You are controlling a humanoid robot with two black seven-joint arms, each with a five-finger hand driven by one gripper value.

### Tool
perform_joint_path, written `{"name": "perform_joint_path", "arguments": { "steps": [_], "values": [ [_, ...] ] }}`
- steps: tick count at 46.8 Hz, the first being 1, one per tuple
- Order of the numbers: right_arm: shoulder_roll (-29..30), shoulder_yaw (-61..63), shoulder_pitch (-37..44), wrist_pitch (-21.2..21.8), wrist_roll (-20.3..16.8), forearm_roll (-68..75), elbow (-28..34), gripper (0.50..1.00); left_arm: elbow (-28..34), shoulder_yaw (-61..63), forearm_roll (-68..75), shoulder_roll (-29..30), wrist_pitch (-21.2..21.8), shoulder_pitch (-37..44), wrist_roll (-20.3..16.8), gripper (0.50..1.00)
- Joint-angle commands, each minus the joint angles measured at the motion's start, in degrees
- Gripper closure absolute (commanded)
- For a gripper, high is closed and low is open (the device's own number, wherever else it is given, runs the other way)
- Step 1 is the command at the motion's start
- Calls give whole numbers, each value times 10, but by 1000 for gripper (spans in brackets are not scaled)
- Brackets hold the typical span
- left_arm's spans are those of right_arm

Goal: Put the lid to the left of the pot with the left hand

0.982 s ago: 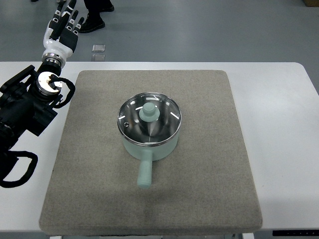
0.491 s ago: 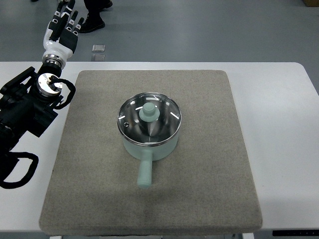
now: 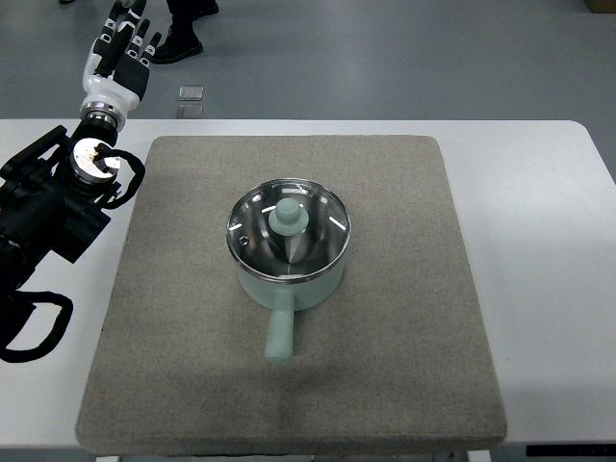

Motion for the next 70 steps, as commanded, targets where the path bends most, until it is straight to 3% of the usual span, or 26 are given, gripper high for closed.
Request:
{"name": "perform_joint_path", "arguments": {
  "steps": [1,20,38,52,70],
  "values": [
    [0,0,0,0,0,0,0,576,0,0,0,1,0,3,1,504],
    [0,1,1,0,0,0,0,576,-7,35,2,2,14,-1,8,506],
    [0,0,0,0,0,0,0,576,-57,103,7,22,22,-15,10,506],
    [0,0,0,0,0,0,0,576,-128,224,9,106,18,-64,17,506],
    [0,0,0,0,0,0,0,576,-208,257,227,151,11,-110,20,506]
  ]
}}
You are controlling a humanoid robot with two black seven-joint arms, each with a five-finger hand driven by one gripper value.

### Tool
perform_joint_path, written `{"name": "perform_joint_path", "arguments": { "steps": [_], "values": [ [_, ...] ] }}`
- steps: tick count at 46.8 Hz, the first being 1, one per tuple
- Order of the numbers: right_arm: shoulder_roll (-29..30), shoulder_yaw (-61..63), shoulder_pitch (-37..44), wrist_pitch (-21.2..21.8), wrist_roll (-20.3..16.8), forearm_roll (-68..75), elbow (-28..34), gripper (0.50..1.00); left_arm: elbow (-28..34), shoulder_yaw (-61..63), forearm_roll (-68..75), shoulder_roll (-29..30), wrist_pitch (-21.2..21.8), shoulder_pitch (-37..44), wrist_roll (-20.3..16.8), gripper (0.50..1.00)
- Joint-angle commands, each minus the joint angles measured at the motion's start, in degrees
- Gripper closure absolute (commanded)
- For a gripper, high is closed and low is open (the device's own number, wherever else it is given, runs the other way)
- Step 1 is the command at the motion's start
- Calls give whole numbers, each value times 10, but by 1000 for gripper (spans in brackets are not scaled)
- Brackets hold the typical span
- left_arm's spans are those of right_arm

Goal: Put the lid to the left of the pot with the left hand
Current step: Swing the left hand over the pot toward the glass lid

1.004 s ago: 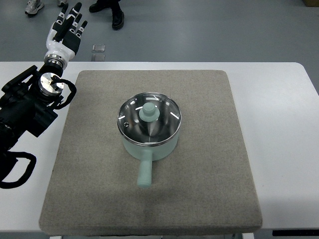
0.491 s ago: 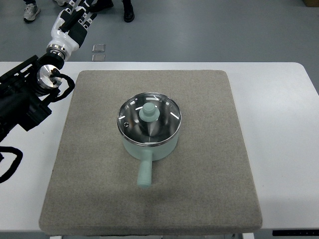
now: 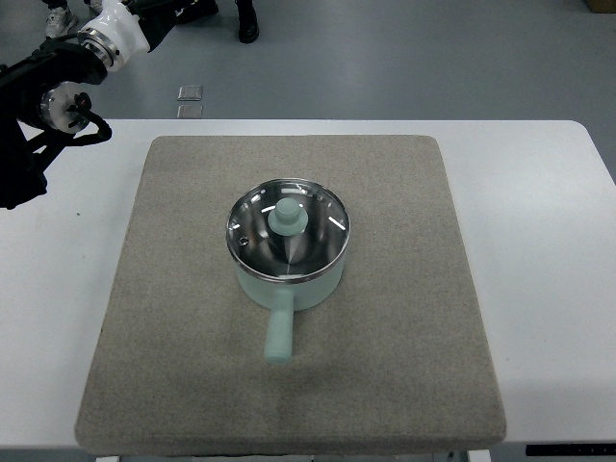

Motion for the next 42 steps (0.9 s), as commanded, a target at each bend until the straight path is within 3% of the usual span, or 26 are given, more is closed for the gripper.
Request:
{"name": "perform_joint_path", "arguments": {
  "steps": [1,11,29,42],
  "values": [
    [0,-1,0,0,0,0,0,576,-20,1,45,9,-1,-4,0,506],
    [0,-1,1,0,0,0,0,576,-84,2,169,25,-16,-11,1,506],
    [0,0,0,0,0,0,0,576,-151,18,418,36,-105,-38,2,508],
    [0,0,0,0,0,0,0,576,-200,62,502,36,-154,-97,1,508]
  ]
}}
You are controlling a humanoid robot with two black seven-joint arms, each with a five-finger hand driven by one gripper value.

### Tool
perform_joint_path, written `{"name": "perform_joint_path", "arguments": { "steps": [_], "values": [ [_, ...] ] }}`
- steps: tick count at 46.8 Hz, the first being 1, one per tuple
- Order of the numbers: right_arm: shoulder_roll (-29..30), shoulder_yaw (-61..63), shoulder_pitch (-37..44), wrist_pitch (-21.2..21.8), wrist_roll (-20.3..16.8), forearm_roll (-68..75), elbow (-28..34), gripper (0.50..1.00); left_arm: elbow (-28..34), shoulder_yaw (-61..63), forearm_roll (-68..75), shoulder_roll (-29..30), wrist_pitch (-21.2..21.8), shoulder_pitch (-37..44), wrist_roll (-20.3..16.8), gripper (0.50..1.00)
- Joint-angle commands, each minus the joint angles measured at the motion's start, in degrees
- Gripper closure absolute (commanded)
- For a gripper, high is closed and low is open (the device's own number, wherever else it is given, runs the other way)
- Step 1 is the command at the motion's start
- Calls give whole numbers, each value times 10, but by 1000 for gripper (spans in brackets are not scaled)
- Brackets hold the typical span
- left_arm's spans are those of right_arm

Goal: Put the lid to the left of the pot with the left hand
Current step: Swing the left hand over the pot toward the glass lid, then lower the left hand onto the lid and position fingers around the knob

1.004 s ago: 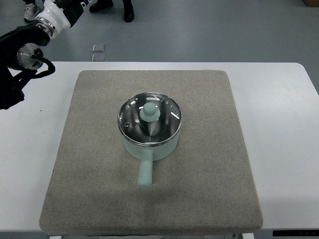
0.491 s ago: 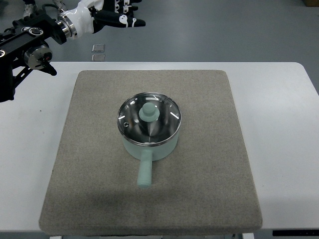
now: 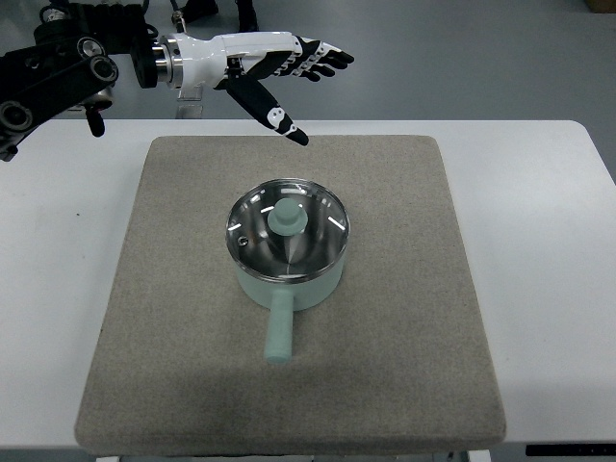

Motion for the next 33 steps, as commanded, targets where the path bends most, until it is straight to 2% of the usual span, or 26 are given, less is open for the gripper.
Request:
{"name": "perform_joint_path", "arguments": {
  "steps": [1,9,15,27,33],
  "values": [
    [0,0,0,0,0,0,0,576,-15,23,18,0,-19,-22,-1,508],
    [0,0,0,0,0,0,0,576,-28,47,95,0,-27,-43,-10,508],
    [0,1,0,0,0,0,0,576,-36,47,152,-1,-49,-47,-22,514],
    [0,0,0,0,0,0,0,576,-71,47,250,0,-52,-60,-75,516],
    [0,0,0,0,0,0,0,576,-76,47,311,0,-52,-66,-124,516]
  ]
}}
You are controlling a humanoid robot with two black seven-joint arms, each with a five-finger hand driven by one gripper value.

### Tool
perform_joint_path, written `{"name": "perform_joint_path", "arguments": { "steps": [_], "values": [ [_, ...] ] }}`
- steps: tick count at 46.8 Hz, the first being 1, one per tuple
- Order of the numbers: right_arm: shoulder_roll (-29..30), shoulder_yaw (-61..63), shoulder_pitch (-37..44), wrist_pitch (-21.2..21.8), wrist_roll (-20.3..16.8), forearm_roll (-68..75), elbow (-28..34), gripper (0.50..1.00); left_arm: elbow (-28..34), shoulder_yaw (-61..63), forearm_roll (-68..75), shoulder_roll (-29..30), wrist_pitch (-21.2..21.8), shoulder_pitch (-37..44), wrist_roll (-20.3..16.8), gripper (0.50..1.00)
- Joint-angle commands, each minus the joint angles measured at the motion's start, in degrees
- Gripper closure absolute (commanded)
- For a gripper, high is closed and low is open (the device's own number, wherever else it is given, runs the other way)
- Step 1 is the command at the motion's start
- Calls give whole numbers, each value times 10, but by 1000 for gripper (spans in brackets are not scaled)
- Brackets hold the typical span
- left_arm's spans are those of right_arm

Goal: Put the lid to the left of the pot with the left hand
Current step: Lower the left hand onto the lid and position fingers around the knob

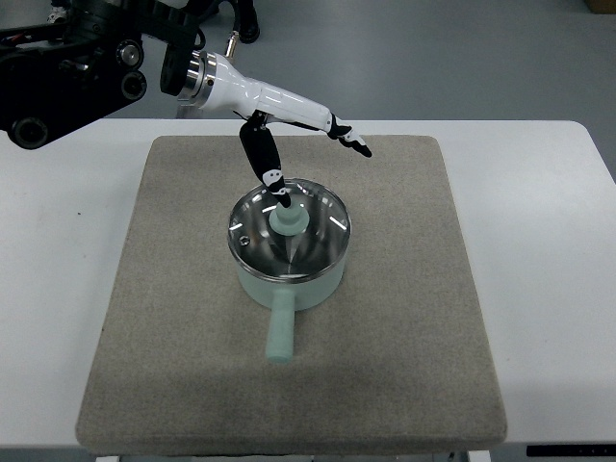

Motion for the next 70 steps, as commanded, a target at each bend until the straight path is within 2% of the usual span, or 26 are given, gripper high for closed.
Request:
{"name": "perform_joint_path", "arguments": {
  "steps": [1,5,40,55,70],
  "values": [
    [0,1,1,0,0,0,0,576,-2,0,49,-1,0,-3,-38,516],
    [0,1,0,0,0,0,0,576,-4,0,93,-1,0,-3,-70,516],
    [0,1,0,0,0,0,0,577,-15,1,209,1,0,-25,-70,525],
    [0,0,1,0,0,0,0,576,-50,70,214,-1,0,-77,-70,525],
    [0,0,0,0,0,0,0,576,-48,73,213,-5,4,-73,-70,523]
  ]
}}
